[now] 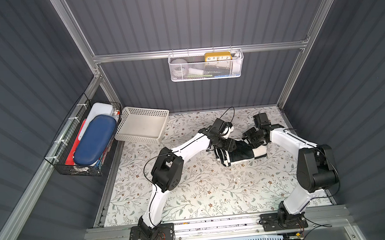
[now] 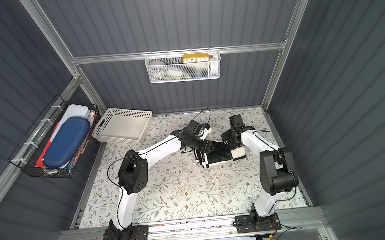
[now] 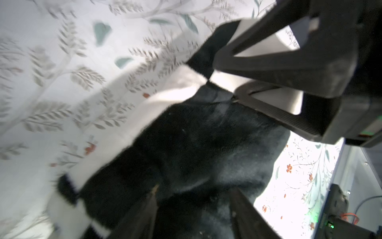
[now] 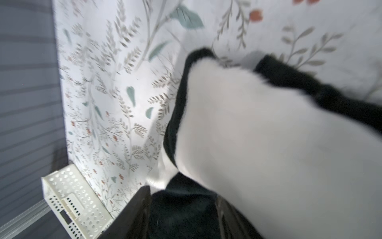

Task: Roll up the pillowcase
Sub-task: Roll the pillowcase at the center of the board.

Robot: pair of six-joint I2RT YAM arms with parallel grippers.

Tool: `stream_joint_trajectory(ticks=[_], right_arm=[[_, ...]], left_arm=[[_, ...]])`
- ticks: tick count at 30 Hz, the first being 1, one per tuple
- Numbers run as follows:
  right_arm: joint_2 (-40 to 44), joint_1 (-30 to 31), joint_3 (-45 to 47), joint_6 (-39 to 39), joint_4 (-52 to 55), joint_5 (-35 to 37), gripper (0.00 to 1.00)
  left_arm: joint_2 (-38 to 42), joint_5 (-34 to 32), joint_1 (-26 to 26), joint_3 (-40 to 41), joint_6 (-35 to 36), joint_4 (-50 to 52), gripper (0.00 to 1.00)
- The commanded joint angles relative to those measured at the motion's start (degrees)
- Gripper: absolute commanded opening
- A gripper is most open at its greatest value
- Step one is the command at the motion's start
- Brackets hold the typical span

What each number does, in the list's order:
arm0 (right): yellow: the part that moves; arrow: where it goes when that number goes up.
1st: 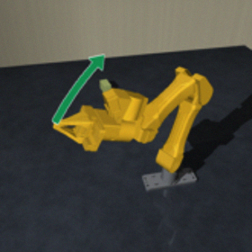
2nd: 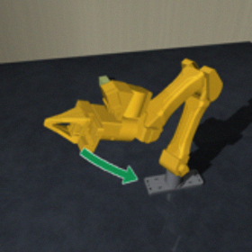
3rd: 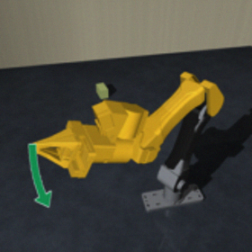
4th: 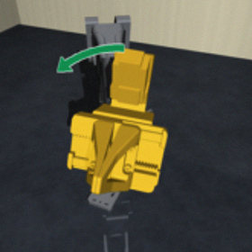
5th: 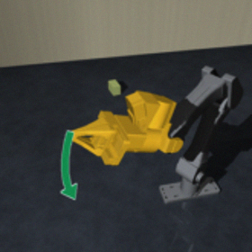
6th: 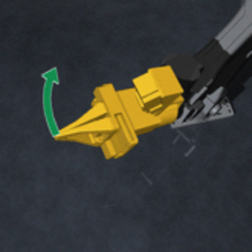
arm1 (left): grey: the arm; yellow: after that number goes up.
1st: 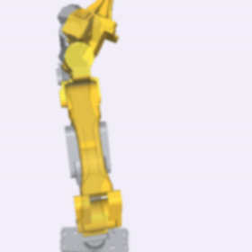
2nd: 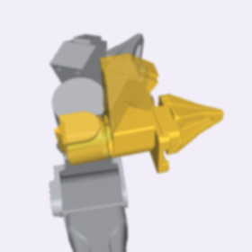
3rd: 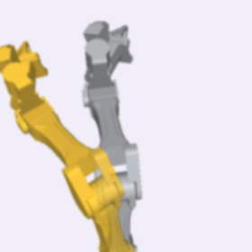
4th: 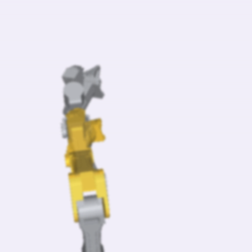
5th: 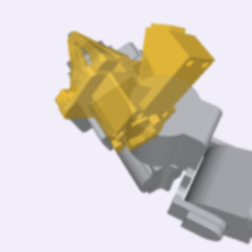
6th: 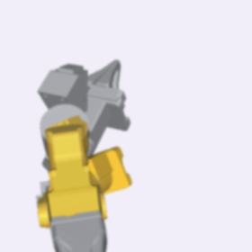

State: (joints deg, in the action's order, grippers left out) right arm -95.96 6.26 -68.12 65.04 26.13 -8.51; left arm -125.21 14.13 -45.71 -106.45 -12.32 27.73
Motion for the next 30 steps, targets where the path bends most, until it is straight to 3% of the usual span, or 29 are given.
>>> stream_joint_trajectory(ticks=[1, 4, 7, 9, 15, 17, 22, 27, 30], right_arm=[[2.2, -0.4, -0.4, -1.1, 3.3, 1.8, 0.58], [4.5, -0.4, 0.0, -1.4, 3.5, 1.2, 0.58], [7.9, -0.4, 1.4, -1.2, 5.1, 0.3, 0.58], [11.1, -0.3, 3.0, -1.6, 6.0, -0.3, 0.59], [21.9, 0.1, 6.4, -4.3, 11.9, -0.8, 0.64], [23.8, 0.1, 6.7, -5.2, 13.6, -1.4, 0.65], [24.7, 0.2, 8.2, -6.3, 14.7, -7.5, 0.66], [23.6, 0.5, 9.8, -8.3, 13.4, -11.1, 0.66], [22.3, 0.5, 10.9, -9.1, 12.3, -12.4, 0.66]], left_arm=[[3.7, -3.1, 0.5, -3.2, 0.5, 3.9, 0.67], [4.1, -3.8, 0.6, -4.8, 0.4, 4.5, 0.70], [4.6, -9.4, 1.8, -7.5, 0.9, 6.5, 0.74], [3.9, -13.7, 4.1, -9.3, 1.8, 7.7, 0.82], [-5.9, -35.1, 12.6, -20.1, 5.9, 17.5, 0.95], [-8.4, -36.9, 15.4, -23.4, 6.2, 19.8, 0.96], [-8.4, -40.9, 22.6, -22.9, 9.1, 16.4, 0.99], [-9.1, -46.5, 25.7, -23.1, 10.3, 16.2, 0.99], [-7.7, -46.0, 27.0, -20.4, 11.0, 15.7, 0.99]])
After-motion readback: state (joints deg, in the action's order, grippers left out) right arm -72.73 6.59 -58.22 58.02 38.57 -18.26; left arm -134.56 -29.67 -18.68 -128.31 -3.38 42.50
